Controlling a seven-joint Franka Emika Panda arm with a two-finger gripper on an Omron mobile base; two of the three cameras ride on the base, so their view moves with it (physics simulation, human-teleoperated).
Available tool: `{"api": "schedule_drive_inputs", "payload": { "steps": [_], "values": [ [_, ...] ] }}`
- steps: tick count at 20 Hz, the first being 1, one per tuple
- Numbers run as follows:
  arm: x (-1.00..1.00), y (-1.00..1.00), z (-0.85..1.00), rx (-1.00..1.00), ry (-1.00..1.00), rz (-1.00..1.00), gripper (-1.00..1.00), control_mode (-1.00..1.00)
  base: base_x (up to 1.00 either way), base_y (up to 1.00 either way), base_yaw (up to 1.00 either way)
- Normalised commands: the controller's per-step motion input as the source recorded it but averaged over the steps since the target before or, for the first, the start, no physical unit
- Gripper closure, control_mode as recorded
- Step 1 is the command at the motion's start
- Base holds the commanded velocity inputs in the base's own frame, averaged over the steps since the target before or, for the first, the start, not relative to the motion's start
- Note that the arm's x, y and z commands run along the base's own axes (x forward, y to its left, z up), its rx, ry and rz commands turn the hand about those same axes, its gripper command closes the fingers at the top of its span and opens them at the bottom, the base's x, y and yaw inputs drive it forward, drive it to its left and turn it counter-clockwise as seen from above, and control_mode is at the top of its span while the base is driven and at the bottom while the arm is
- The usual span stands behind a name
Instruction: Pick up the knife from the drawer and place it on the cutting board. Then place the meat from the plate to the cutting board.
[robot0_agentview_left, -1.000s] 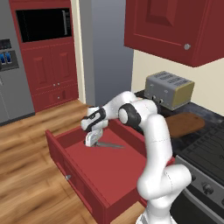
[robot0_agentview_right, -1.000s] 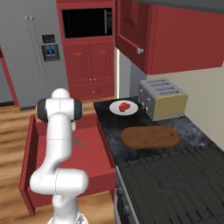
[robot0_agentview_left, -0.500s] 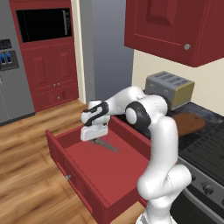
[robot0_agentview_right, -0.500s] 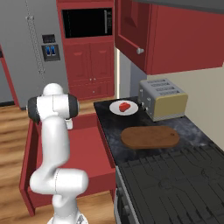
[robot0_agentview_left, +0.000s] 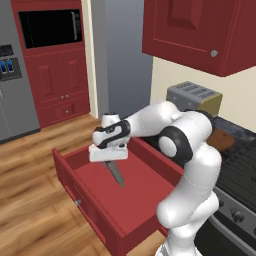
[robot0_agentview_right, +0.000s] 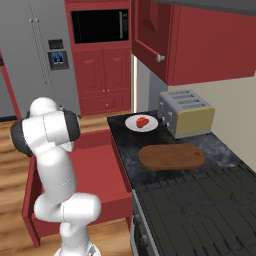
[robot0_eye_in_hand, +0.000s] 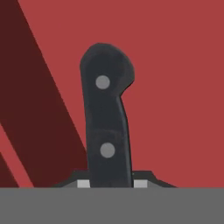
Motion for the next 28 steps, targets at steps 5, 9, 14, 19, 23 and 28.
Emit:
{"api": "schedule_drive_inputs", "payload": {
  "steps": [5, 9, 14, 19, 23, 28],
  "values": [
    [-0.39, 0.59, 0.32, -0.17, 0.00, -0.36, 1.00, -1.00, 0.00, 0.00, 0.00],
    [-0.31, 0.50, 0.03, -0.06, 0.00, 0.01, 1.00, -1.00, 0.00, 0.00, 0.00],
    [-0.17, 0.31, 0.03, 0.00, 0.00, 0.13, 1.00, -1.00, 0.00, 0.00, 0.00],
    [-0.14, 0.48, -0.04, 0.00, 0.00, 0.13, 1.00, -1.00, 0.00, 0.00, 0.00],
    [-0.14, 0.57, -0.22, 0.00, -0.05, 0.11, 1.00, -1.00, 0.00, 0.00, 0.00],
    [-0.01, 0.47, -0.43, 0.02, -0.06, 0.09, 1.00, -1.00, 0.00, 0.00, 0.00]
  ]
}}
